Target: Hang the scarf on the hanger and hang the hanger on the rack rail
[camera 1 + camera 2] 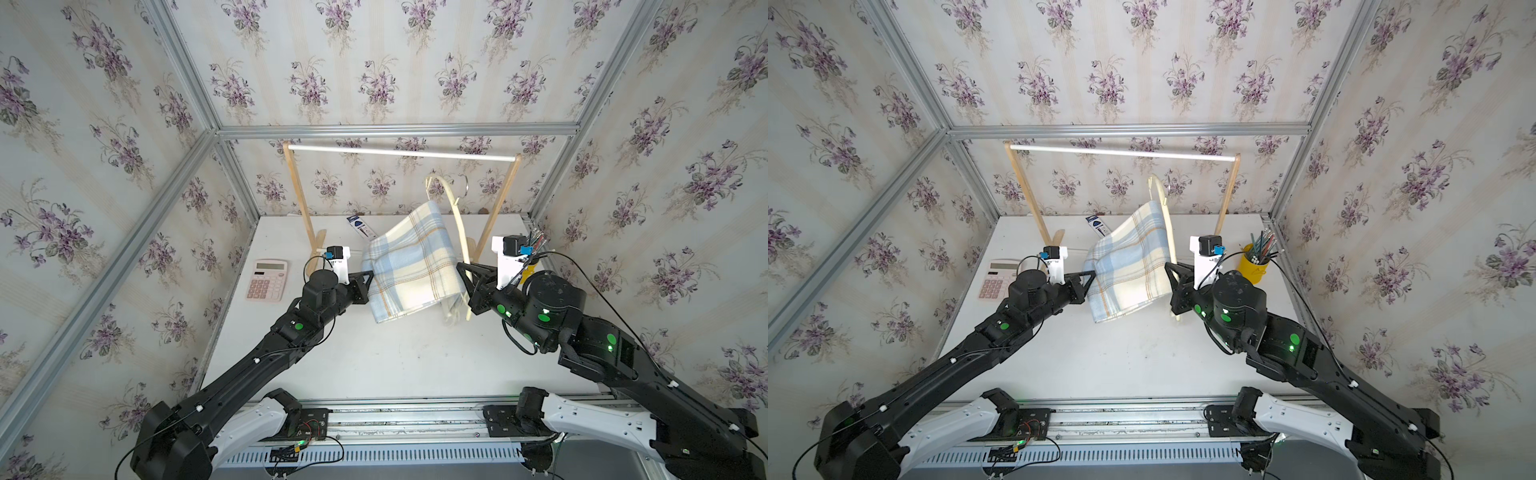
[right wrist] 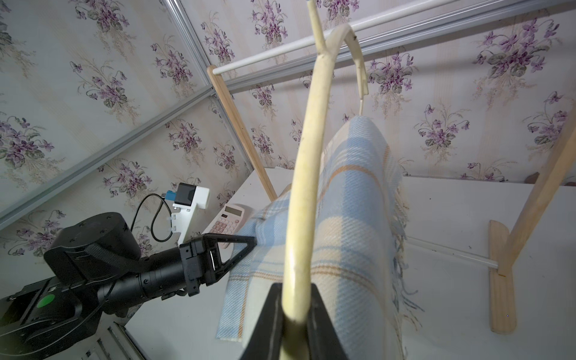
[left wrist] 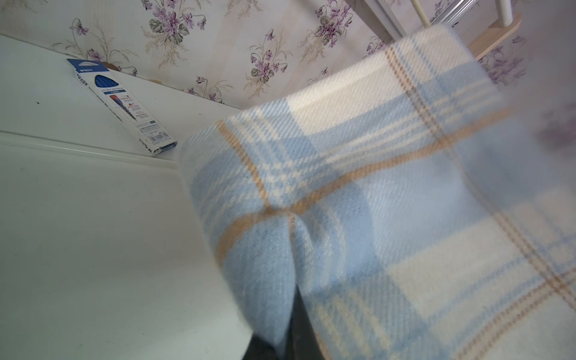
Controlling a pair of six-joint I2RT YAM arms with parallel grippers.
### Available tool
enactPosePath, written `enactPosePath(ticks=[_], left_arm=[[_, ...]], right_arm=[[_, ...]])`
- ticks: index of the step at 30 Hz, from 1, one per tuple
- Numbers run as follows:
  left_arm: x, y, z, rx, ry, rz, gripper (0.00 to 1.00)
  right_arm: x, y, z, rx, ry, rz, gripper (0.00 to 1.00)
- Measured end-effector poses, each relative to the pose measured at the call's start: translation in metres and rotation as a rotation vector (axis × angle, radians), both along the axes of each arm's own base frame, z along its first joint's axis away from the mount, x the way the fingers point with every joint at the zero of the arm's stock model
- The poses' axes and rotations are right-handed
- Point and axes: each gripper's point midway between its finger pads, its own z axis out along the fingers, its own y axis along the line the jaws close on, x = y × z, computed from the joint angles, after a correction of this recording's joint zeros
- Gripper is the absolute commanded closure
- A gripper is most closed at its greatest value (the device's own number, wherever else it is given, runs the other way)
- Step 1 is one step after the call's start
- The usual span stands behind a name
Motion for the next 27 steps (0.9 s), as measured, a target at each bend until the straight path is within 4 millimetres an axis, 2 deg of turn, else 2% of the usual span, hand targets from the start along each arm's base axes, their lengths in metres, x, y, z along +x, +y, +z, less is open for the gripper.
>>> enactPosePath(ticks=[13, 21, 27], left_arm=[[0.016, -0.034, -0.045, -0.133, 0.120, -0.042, 1.00], [0.019, -0.053, -0.055, -0.172, 0.139, -0.066, 1.00], [0.021, -0.068, -0.078, -0.189, 0.186, -0.087, 1.00]], right_arm=[[0.002, 0.033, 0.008, -0.061, -0.019, 0.106, 1.00], [0.005, 0.041, 0.014, -0.068, -0.033, 0.117, 1.00], [0.008, 0.047, 0.015, -0.068, -0.044, 0.123, 1.00]])
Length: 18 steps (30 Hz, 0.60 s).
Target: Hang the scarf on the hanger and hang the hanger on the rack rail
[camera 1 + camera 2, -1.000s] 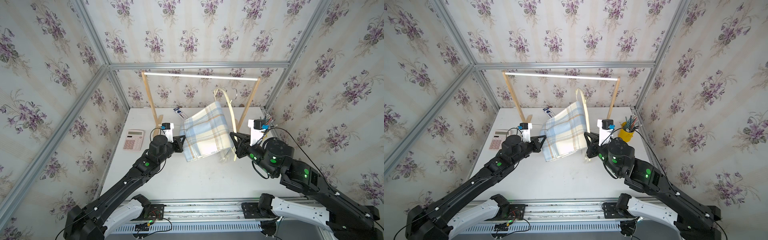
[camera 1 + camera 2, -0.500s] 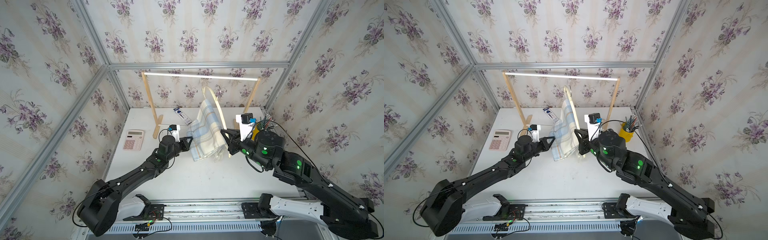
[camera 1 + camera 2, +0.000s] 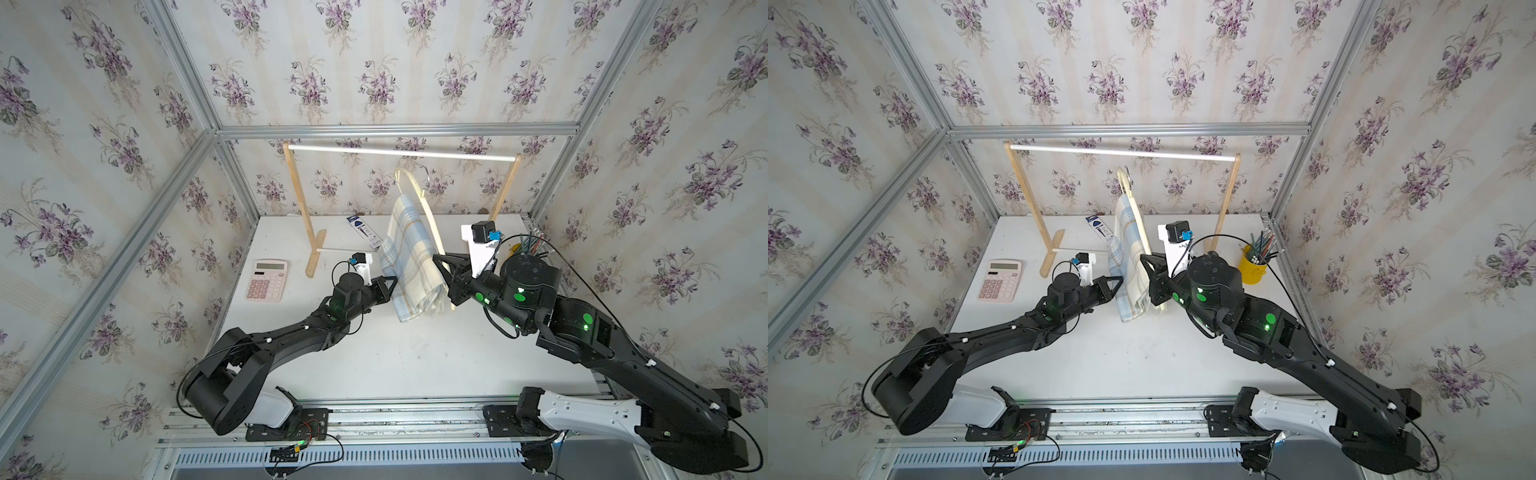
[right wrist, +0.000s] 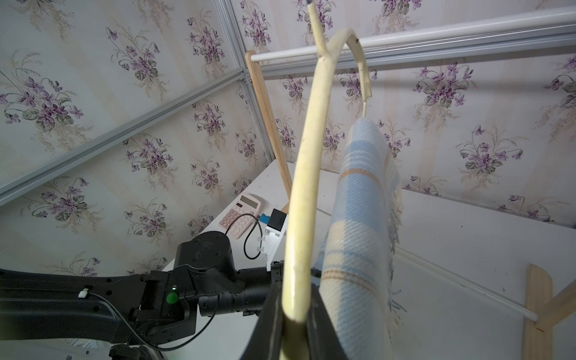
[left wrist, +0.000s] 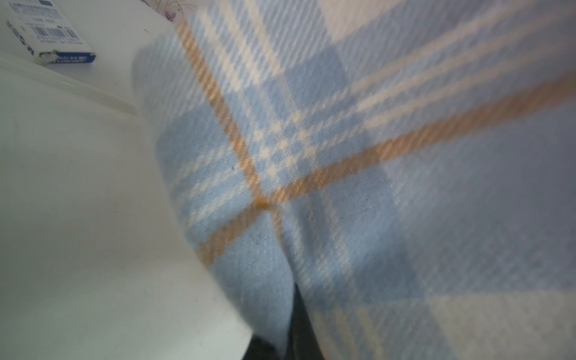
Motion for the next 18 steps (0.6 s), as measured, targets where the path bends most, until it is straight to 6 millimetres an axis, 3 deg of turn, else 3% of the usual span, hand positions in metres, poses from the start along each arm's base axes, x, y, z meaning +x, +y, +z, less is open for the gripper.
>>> enactPosePath(ticks=[2, 3, 10, 14, 18], left_arm=[[0.000, -0.004, -0.005, -0.003, 0.011, -0.010, 1.00], [-0.001, -0.006, -0.006, -0.007, 0.014, -0.015, 0.93], [-0.010, -0.009, 0.017, -0.011, -0.033, -0.037, 0.32], [-0.017, -0.007, 0.031, -0.001, -0.071, -0.042, 0.27], [-0.024, -0.006, 0.023, 0.029, -0.053, -0.051, 0.19]], right_arm=[[0.000, 0.001, 0.000, 0.000, 0.000, 0.002, 1.00], [0.000, 0.002, -0.001, -0.001, 0.000, 0.003, 1.00], [0.002, 0.002, 0.002, 0.009, -0.014, -0.002, 1.00], [0.002, 0.000, 0.001, 0.011, -0.016, -0.007, 1.00], [0.003, 0.000, 0.001, 0.012, -0.019, -0.012, 1.00]])
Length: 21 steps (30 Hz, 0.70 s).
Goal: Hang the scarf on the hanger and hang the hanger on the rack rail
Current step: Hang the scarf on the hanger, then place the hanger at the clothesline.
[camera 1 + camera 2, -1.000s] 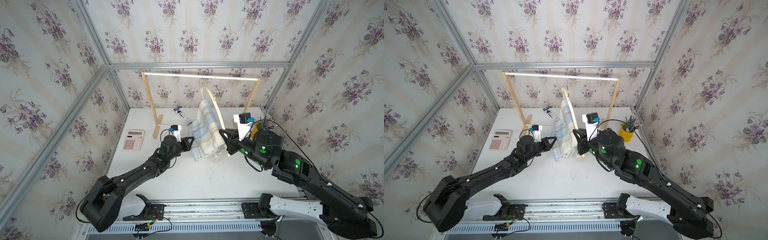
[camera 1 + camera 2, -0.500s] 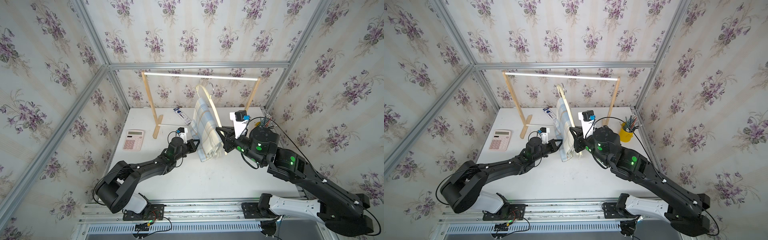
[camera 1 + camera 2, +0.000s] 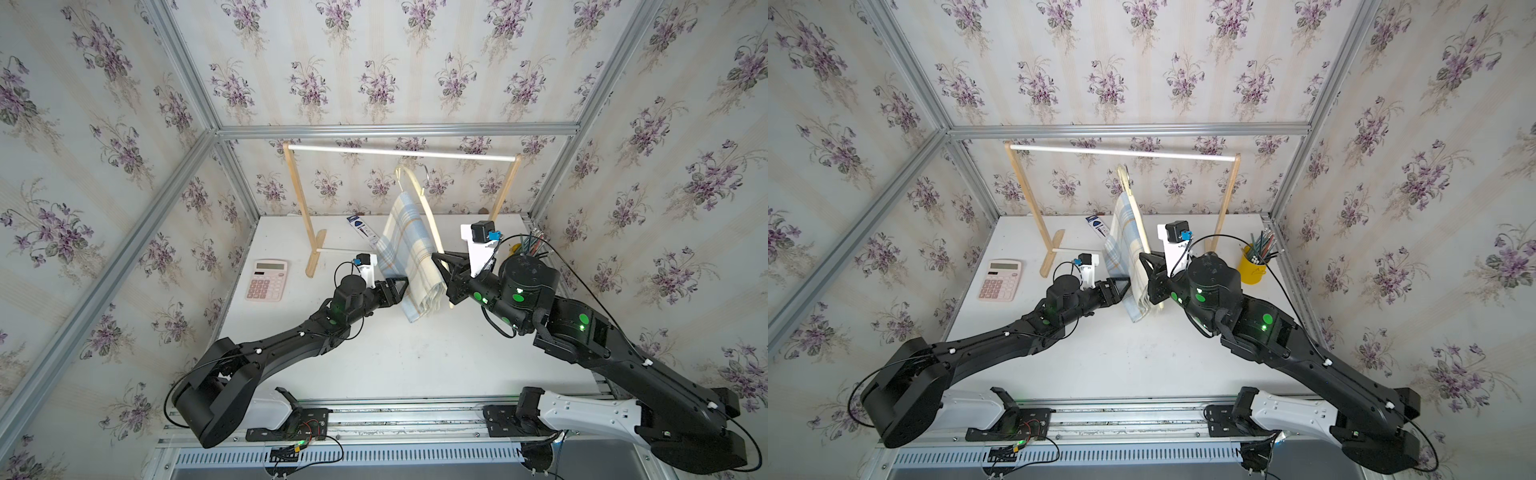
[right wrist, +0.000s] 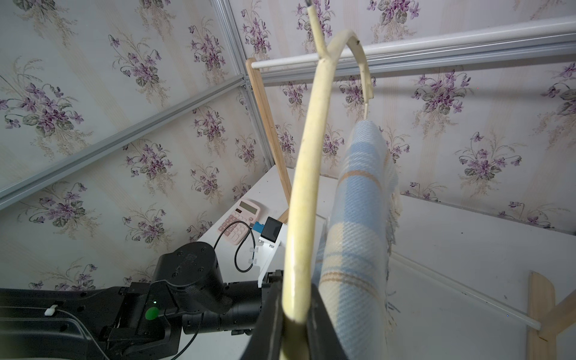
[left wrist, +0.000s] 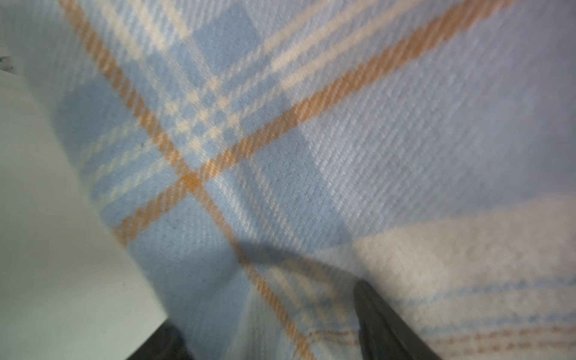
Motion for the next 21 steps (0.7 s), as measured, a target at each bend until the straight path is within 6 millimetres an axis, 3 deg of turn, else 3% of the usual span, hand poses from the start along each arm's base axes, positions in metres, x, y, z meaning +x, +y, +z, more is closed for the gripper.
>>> enactPosePath(ticks=[7, 12, 14, 17, 21], left_arm=[[-0.021, 0.005, -0.020, 0.104, 0.070, -0.023, 0.16], [-0.025, 0.033, -0.053, 0.250, 0.165, 0.070, 0.16], [-0.026, 0.048, -0.057, 0.302, 0.179, 0.122, 0.16], [-0.026, 0.070, -0.046, 0.362, 0.154, 0.195, 0.16], [-0.018, 0.095, 0.005, 0.413, 0.036, 0.296, 0.15]], right_arm=[[0.003, -0.003, 0.005, 0.010, -0.015, -0.028, 1.00], [0.005, -0.006, 0.007, 0.012, -0.019, -0.046, 1.00], [0.007, -0.007, 0.008, 0.011, -0.021, -0.056, 1.00], [0.010, -0.008, 0.008, 0.006, -0.024, -0.078, 1.00], [0.018, -0.006, 0.000, -0.024, -0.014, -0.112, 1.00]])
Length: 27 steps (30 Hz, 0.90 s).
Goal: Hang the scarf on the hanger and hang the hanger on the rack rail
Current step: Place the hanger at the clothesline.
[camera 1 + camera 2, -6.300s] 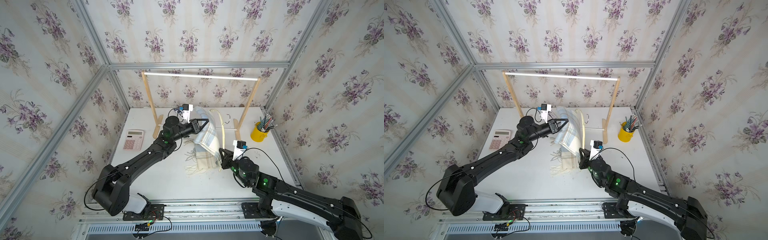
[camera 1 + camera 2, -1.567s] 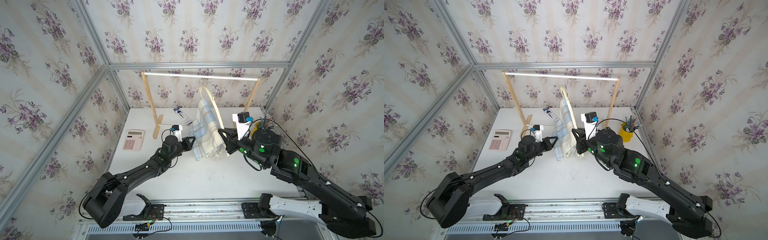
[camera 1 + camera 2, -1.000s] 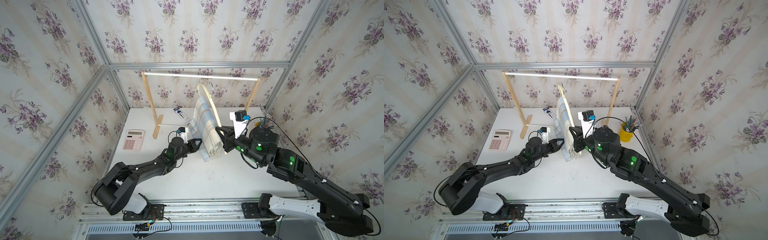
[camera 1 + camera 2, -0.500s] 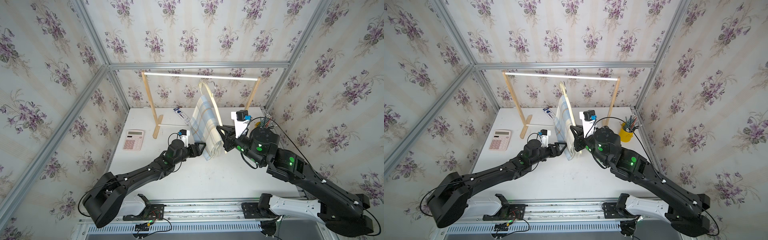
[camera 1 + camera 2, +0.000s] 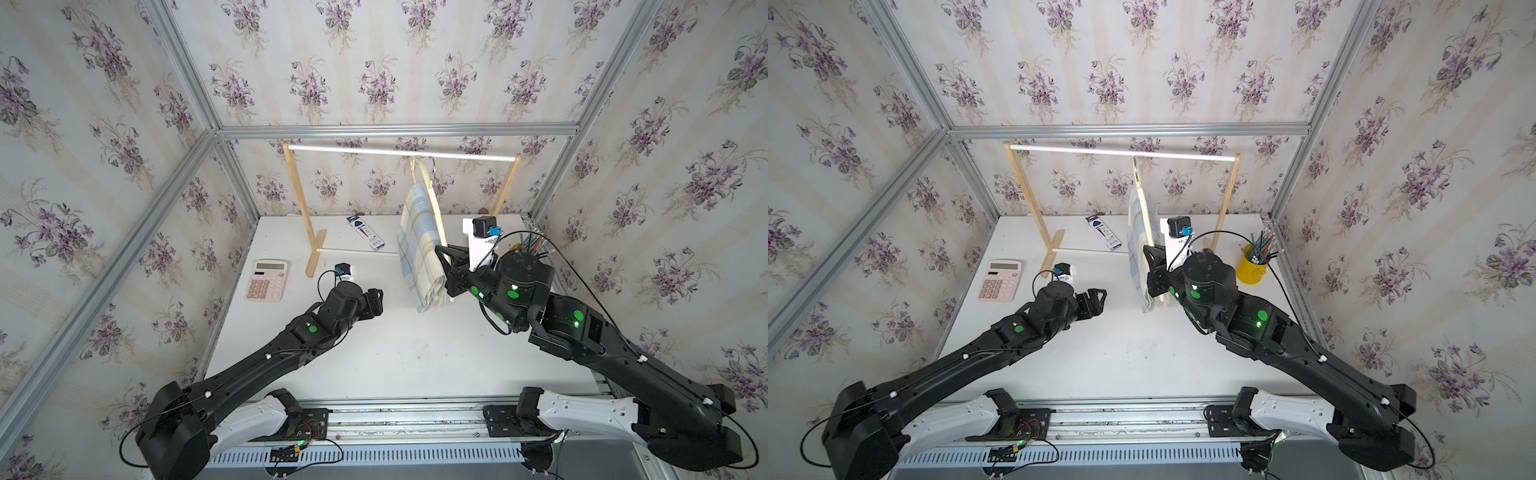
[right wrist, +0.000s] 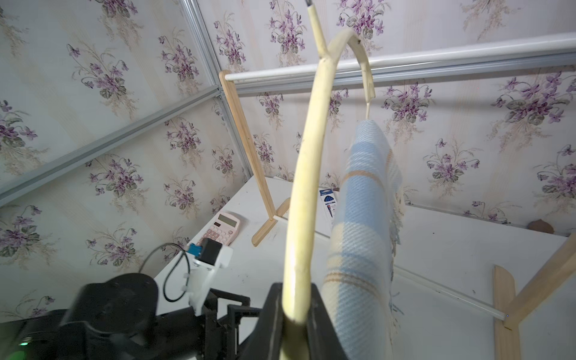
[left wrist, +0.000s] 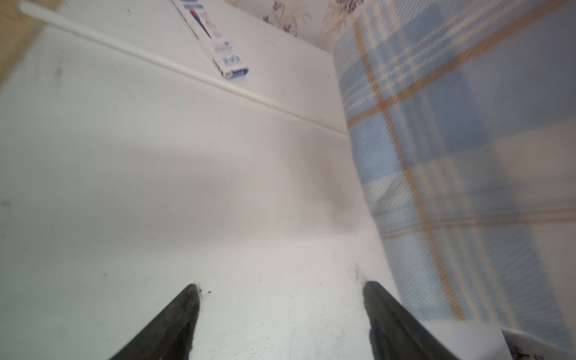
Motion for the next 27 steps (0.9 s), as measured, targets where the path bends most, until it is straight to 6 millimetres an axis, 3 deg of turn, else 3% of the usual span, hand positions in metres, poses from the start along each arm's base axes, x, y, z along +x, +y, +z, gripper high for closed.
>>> enactPosePath(ticks=[7, 11, 15, 27], left_arm=[[0.005, 0.050, 0.095, 0.169, -0.234, 0.127, 0.09], [0.005, 0.067, 0.128, 0.249, -0.309, 0.159, 0.08], [0.005, 0.074, 0.136, 0.350, -0.347, 0.148, 0.08], [0.016, 0.077, 0.127, 0.548, -0.364, 0.114, 0.08]], right_arm=[[0.026, 0.010, -0.024, -0.056, 0.047, -0.064, 1.00], [0.051, 0.013, -0.034, -0.058, 0.088, -0.110, 1.00], [0.075, 0.014, -0.036, -0.042, 0.111, -0.135, 1.00], [0.146, 0.011, -0.058, -0.001, 0.184, -0.180, 1.00]])
